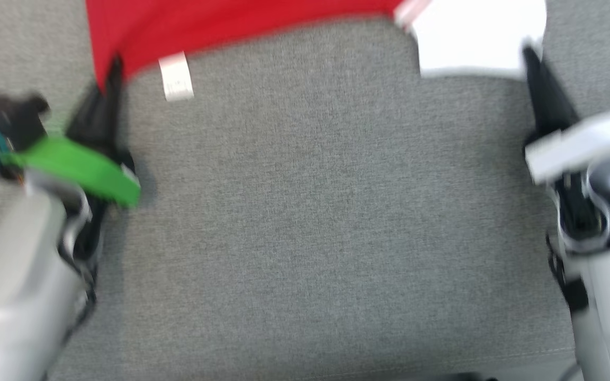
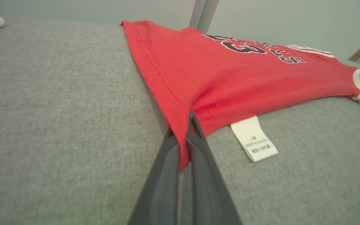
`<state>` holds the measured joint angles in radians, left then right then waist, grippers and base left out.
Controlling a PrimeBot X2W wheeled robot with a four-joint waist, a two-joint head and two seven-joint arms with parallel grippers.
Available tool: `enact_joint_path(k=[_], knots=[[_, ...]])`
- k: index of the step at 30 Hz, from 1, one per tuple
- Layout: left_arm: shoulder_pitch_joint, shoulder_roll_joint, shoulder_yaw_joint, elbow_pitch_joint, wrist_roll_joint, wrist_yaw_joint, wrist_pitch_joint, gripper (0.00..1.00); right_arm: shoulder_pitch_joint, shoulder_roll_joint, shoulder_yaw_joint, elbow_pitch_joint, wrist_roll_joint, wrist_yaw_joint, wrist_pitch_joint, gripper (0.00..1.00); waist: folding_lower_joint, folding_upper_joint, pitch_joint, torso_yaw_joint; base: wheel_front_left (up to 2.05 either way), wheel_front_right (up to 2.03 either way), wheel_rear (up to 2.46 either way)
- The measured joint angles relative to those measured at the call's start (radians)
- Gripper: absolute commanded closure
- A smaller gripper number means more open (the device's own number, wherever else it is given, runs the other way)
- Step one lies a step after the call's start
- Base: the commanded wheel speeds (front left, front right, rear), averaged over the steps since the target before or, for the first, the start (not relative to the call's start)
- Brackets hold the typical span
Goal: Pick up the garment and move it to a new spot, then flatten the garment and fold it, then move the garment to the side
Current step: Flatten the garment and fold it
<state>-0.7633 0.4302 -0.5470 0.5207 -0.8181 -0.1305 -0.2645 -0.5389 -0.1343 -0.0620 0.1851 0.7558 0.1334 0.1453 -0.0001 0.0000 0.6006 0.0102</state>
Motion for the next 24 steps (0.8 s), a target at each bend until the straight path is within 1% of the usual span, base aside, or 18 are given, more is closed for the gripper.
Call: enact_joint_path(k=[1, 3, 4, 6, 8, 9, 11, 13, 16, 18, 20, 22, 24], knots=[[0.069, 0.0, 0.007, -0.026, -0.002, 0.0, 0.0, 1.0, 0.082, -0.008, -0.007, -0.034, 0.006, 0.0, 0.009, 1.0, 0.0, 0.0, -0.026, 0.001, 0.0, 0.0, 0.0], [0.201, 0.002, 0.013, -0.078, -0.006, 0.009, -0.001, 1.0, 0.227, 0.0, -0.04, -0.091, 0.039, 0.0, 0.026, 1.0, 0.0, 0.0, -0.078, 0.0, 0.0, 0.0, 0.0], [0.276, 0.003, 0.015, -0.115, -0.002, 0.025, -0.001, 1.0, 0.309, -0.001, -0.043, -0.127, 0.039, -0.001, 0.04, 1.0, 0.0, 0.0, -0.107, -0.001, 0.0, 0.0, 0.0], [0.415, 0.006, 0.008, -0.192, 0.003, 0.054, -0.001, 1.0, 0.449, 0.017, -0.077, -0.198, 0.059, -0.002, 0.057, 1.0, 0.0, 0.0, -0.16, -0.003, 0.0, 0.0, 0.0], [0.564, 0.006, 0.015, -0.289, -0.009, 0.102, 0.0, 1.0, 0.602, 0.03, -0.102, -0.292, 0.063, -0.001, 0.078, 1.0, -0.0001, 0.0, -0.214, -0.006, 0.0, 0.0, 0.0], [0.617, 0.009, 0.014, -0.332, -0.017, 0.118, 0.0, 1.0, 0.659, 0.04, -0.114, -0.328, 0.073, -0.002, 0.087, 1.0, -0.0001, 0.0, -0.234, -0.006, 0.0, 0.0, 0.0], [0.739, 0.012, 0.013, -0.443, -0.049, 0.165, 0.004, 1.0, 0.802, 0.06, -0.122, -0.413, 0.081, -0.002, 0.101, 1.0, -0.0001, 0.0, -0.279, -0.007, 0.0, 0.0, 0.0], [0.827, 0.021, 0.006, -0.542, -0.066, 0.2, 0.021, 1.0, 0.893, 0.069, -0.127, -0.476, 0.105, -0.003, 0.107, 1.0, -0.0001, 0.0, -0.311, -0.007, 0.0, 0.0, 0.0], [0.902, 0.039, -0.003, -0.666, -0.099, 0.244, 0.072, 1.0, 0.934, 0.078, -0.145, -0.545, 0.137, -0.003, 0.107, 1.0, -0.0001, 0.0, -0.339, -0.008, 0.0, 0.0, 0.0], [0.904, 0.04, 0.003, -0.716, -0.144, 0.245, 0.109, 1.0, 0.923, 0.08, -0.16, -0.551, 0.142, -0.003, 0.118, 1.0, -0.0001, 0.0, -0.336, -0.008, 0.0, 0.0, 0.0], [0.886, 0.043, 0.012, -0.738, -0.17, 0.254, 0.149, 1.0, 0.889, 0.081, -0.176, -0.545, 0.132, -0.003, 0.139, 1.0, -0.0001, 0.0001, -0.327, -0.008, 0.0, 0.0, 0.0], [0.841, 0.042, 0.031, -0.743, -0.208, 0.262, 0.193, 1.0, 0.819, 0.081, -0.19, -0.531, 0.104, -0.003, 0.17, 1.0, -0.0001, 0.0, -0.315, -0.004, 0.0, 0.0, 0.0], [0.786, 0.042, 0.04, -0.733, -0.225, 0.273, 0.236, 1.0, 0.749, 0.081, -0.202, -0.507, 0.081, -0.003, 0.208, 1.0, 0.0, 0.0001, -0.303, 0.002, 0.0, 0.0, 0.0]])
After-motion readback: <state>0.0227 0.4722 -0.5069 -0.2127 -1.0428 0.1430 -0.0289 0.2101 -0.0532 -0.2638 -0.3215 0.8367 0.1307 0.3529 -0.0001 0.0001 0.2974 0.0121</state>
